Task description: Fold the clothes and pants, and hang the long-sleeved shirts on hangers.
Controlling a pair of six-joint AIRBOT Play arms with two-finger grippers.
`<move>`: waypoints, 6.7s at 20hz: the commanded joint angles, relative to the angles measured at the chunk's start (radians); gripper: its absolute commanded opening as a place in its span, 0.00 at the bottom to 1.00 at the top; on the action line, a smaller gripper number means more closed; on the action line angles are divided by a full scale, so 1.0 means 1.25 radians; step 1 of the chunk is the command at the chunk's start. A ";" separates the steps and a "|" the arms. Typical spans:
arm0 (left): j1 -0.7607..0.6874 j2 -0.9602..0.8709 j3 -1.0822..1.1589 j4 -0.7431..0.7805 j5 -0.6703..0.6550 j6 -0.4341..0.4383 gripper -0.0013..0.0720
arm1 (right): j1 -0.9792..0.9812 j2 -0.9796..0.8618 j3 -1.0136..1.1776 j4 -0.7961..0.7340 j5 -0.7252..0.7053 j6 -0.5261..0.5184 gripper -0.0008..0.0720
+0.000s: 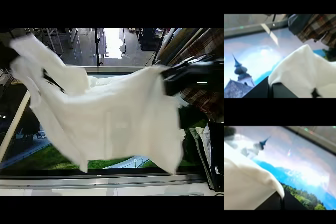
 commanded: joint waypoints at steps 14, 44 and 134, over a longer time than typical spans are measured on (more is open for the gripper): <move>0.094 -0.192 -0.309 0.479 -0.223 -0.254 0.51 | -0.410 -0.197 -0.548 0.394 0.058 -0.002 0.80; 0.103 0.172 -0.954 0.273 -0.045 -0.143 0.78 | -0.391 -0.380 -0.185 0.396 -0.071 -0.048 0.80; 0.091 -0.175 -0.498 0.168 -0.160 -0.100 0.03 | -0.440 -0.271 -0.626 0.445 -0.052 -0.040 0.57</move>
